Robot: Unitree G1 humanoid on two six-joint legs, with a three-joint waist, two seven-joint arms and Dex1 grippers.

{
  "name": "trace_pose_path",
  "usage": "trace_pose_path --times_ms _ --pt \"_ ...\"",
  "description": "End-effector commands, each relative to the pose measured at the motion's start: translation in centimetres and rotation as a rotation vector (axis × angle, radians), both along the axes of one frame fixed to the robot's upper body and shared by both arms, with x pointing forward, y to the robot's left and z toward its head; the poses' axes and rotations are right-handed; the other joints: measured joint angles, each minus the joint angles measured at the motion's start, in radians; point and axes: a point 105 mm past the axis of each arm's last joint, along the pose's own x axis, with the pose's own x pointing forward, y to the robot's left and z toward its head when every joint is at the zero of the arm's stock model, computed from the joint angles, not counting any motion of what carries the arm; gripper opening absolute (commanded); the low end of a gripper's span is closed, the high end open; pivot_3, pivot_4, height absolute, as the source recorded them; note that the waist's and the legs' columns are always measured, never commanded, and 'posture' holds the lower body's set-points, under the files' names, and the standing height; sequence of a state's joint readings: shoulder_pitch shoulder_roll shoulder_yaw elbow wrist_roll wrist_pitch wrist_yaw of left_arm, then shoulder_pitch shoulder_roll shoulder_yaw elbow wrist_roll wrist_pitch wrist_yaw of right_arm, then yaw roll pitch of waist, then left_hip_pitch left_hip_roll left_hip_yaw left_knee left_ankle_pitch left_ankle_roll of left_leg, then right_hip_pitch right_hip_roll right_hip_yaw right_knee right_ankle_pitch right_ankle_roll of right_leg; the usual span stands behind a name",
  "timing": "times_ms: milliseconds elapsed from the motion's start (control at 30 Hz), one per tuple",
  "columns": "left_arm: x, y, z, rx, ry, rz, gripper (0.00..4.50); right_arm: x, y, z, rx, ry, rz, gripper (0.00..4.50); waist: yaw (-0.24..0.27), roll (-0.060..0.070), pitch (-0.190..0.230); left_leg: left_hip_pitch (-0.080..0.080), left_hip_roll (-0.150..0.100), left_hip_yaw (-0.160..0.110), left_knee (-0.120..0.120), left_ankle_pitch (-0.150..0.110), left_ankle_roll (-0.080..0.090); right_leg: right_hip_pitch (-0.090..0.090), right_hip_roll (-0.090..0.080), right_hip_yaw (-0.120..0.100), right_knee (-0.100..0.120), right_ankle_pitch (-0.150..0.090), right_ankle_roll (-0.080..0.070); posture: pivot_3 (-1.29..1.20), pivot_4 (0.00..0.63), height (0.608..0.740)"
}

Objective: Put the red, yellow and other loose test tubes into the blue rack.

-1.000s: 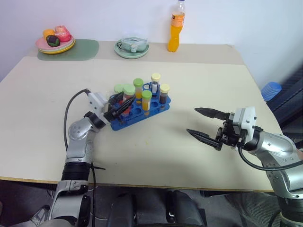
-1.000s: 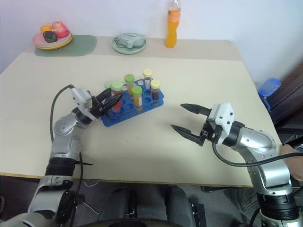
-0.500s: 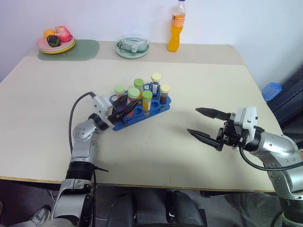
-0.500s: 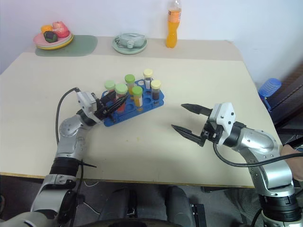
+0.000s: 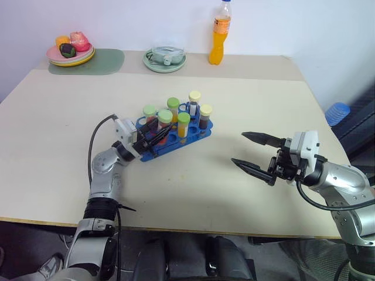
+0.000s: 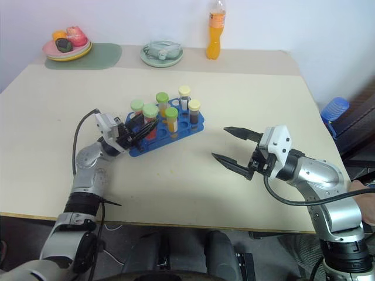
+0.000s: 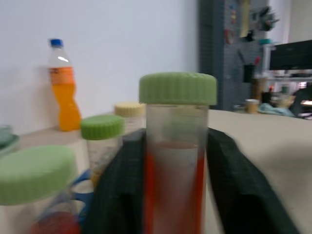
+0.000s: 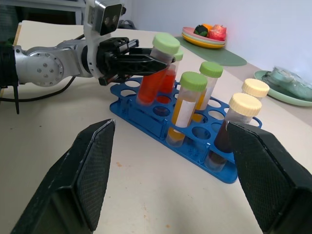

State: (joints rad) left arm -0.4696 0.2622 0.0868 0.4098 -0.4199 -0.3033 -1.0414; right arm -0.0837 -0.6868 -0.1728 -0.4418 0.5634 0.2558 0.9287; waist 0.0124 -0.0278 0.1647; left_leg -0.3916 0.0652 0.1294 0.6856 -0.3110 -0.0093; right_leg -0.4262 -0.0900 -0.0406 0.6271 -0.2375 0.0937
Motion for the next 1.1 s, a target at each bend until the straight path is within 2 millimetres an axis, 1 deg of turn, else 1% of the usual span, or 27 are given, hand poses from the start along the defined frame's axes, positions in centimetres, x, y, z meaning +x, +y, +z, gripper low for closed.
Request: trace_pose_path --times_ms 33,67,100,200,267,433,533,567,633,867,1000,1100 --pt "0.0 0.0 0.2 0.015 -0.017 0.026 3.91 -0.4 0.1 1.2 -0.003 -0.052 0.01 3.72 0.0 0.0 0.0 0.0 0.0 0.0 0.0 0.0 0.0 0.0 0.0 0.0 0.0 0.0 0.0 0.0 0.15 0.74" --pt "0.1 0.1 0.2 0.023 -0.011 0.043 4.44 -0.3 0.1 1.2 -0.003 -0.052 0.011 3.72 0.0 0.0 0.0 0.0 0.0 0.0 0.0 0.0 0.0 0.0 0.0 0.0 0.0 0.0 0.0 0.0 0.15 0.74" --pt "0.0 0.1 0.2 0.03 -0.008 0.047 4.47 -0.3 0.1 1.2 -0.003 -0.052 0.011 3.72 -0.001 0.0 0.0 0.0 0.0 0.0 0.0 0.0 0.0 0.0 0.0 0.0 0.0 0.0 0.0 0.0 0.15 0.74" --pt "-0.8 0.3 0.9 0.027 -0.034 0.03 4.47 -0.2 0.1 1.1 -0.001 -0.049 0.013 3.72 -0.004 0.0 0.0 0.0 0.0 0.0 0.0 0.0 0.0 0.0 0.0 0.0 0.0 0.0 0.0 0.0 0.15 0.74" --pt "-1.0 0.5 1.0 0.037 -0.042 0.039 4.47 -0.2 0.1 1.1 0.0 -0.047 0.014 3.72 -0.002 0.0 0.0 0.0 0.0 0.0 0.0 0.0 0.0 0.0 0.0 0.0 0.0 0.0 0.0 0.0 0.15 0.74" --pt "-2.1 2.4 2.5 0.063 -0.065 0.09 4.47 -0.1 0.1 0.6 0.014 -0.028 0.013 3.72 -0.004 0.0 0.0 0.0 0.001 0.0 0.0 0.0 0.0 0.0 0.0 0.0 0.0 0.0 0.0 0.0 0.15 0.74" --pt "-3.4 3.7 2.5 0.085 -0.004 0.082 4.47 0.1 -0.3 0.1 0.039 -0.008 -0.014 3.72 -0.006 0.0 0.0 0.0 0.001 0.0 0.0 0.0 0.0 0.0 0.0 0.0 0.0 0.0 0.0 0.0 0.15 0.74" --pt "-3.8 4.2 2.2 0.106 0.034 0.084 4.47 0.1 -0.5 -0.2 0.039 -0.003 -0.023 3.72 -0.006 0.0 0.0 0.0 0.001 0.0 0.0 0.0 0.0 0.0 0.0 0.0 0.0 0.0 0.0 0.0 0.15 0.74" --pt "-4.1 5.3 1.7 0.149 0.09 0.126 4.47 0.2 -0.8 -0.5 0.047 0.004 -0.046 3.72 -0.007 0.0 0.0 0.0 0.001 0.0 0.0 0.0 0.0 0.0 0.0 0.0 0.0 0.0 0.0 0.0 0.15 0.74" --pt "-5.7 8.8 2.0 0.189 0.187 0.186 4.47 0.1 -2.4 -1.4 0.064 0.026 -0.137 3.72 -0.006 0.001 0.0 0.0 0.001 0.0 0.0 0.0 0.0 0.0 0.0 0.0 0.0 0.0 0.0 0.0 0.15 0.74" --pt "-6.3 9.4 2.2 0.195 0.217 0.175 4.47 -0.1 -2.4 -1.4 0.078 0.027 -0.161 3.72 -0.007 0.001 0.0 0.0 0.001 0.0 0.0 0.0 0.0 0.0 0.0 0.0 0.0 0.0 -0.001 0.0 0.15 0.74" --pt "-6.6 9.6 2.0 0.217 0.246 0.162 4.47 -0.3 -2.2 -1.4 0.083 0.03 -0.171 3.72 -0.007 0.001 0.0 0.0 0.001 0.0 -0.001 0.0 0.0 0.0 0.0 0.0 0.0 0.0 -0.001 0.0 0.15 0.74"
